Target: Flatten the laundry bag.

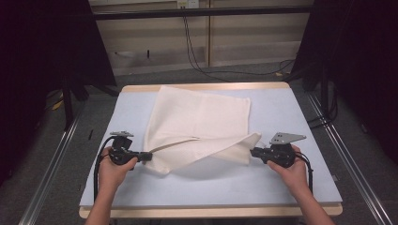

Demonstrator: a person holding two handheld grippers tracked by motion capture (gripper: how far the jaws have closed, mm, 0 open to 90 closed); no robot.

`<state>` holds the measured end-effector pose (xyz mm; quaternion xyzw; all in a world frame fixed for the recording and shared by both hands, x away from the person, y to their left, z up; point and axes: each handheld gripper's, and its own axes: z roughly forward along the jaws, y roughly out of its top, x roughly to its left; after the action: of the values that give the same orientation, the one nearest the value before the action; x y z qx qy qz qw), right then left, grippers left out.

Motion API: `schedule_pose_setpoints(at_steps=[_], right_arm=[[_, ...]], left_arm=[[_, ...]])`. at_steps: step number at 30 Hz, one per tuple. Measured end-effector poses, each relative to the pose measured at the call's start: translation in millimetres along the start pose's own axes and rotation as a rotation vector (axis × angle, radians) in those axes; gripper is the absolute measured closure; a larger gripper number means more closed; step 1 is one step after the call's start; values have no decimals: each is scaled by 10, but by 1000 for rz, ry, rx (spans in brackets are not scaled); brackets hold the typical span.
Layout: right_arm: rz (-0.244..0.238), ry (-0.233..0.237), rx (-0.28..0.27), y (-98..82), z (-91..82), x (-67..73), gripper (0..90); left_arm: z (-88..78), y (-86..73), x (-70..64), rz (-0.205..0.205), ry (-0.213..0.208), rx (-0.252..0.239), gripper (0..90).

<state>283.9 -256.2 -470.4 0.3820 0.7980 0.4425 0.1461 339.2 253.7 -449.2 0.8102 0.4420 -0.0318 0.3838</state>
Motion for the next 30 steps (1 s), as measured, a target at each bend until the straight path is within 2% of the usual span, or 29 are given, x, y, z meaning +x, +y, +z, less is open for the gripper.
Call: schedule_pose_setpoints(at_steps=[8, 10, 14, 17, 19, 21, 23, 30], right_arm=[[9, 16, -5, 6, -6, -14, 834], [9, 14, -8, 8, -18, -16, 831], [16, 9, -7, -4, -44, -42, 775], [43, -17, -3, -24, -77, -77, 745], [52, -13, -9, -25, -77, -87, 730], [73, -9, -17, -17, -62, -82, 687], [69, -6, -12, -7, -13, -55, 642], [55, 20, 12, 28, 93, 26, 608]], left_arm=[[-53, -13, 23, 6, 5, 8, 857], [-66, -15, 29, 3, 19, 6, 858], [-111, -34, 73, -10, 38, 4, 857], [-138, -56, 97, -24, 49, 1, 857], [-133, -59, 95, -24, 47, 6, 857], [-137, -55, 98, -17, 49, 16, 856], [-136, -55, 92, -16, 55, 11, 856], [-129, -57, 88, -11, 55, 14, 856]])
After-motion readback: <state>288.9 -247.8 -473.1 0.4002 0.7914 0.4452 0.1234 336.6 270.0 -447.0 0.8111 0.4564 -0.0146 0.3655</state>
